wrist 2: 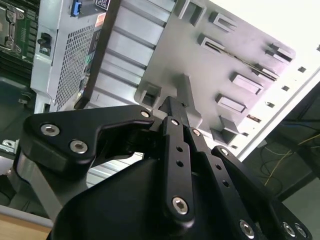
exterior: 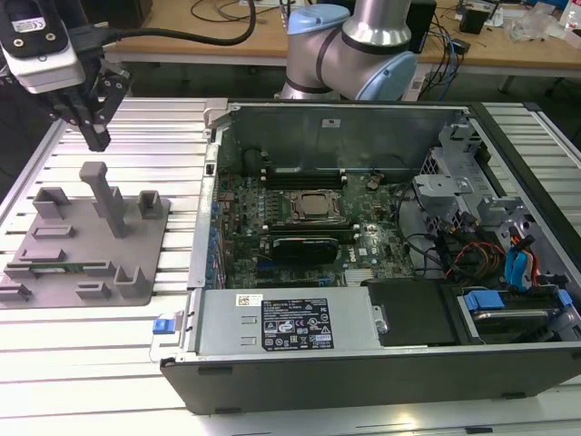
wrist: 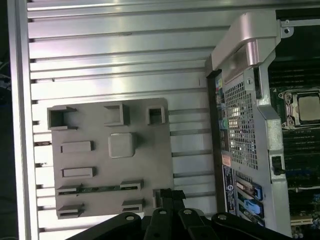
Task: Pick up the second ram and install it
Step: 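Reach for the second ram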
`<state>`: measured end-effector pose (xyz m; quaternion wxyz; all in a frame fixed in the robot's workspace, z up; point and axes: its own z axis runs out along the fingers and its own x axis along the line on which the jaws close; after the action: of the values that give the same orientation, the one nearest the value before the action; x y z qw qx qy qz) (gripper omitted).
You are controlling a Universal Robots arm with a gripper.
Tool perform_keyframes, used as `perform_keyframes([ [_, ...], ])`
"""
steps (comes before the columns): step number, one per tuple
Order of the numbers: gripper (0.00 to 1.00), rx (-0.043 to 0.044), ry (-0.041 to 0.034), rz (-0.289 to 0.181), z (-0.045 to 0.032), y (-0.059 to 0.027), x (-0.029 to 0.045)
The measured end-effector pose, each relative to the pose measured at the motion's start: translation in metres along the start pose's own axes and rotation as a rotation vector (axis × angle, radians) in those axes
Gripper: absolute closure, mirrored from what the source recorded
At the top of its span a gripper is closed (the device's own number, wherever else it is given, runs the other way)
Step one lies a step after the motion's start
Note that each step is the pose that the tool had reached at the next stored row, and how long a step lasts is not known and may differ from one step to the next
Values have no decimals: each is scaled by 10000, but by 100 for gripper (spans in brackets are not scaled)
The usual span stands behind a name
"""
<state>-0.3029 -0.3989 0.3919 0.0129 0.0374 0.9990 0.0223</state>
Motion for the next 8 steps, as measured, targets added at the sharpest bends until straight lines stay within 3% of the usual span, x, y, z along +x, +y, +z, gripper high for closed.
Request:
perform_keyframes([
  [8,92,1,0,0,-4,-16,209],
])
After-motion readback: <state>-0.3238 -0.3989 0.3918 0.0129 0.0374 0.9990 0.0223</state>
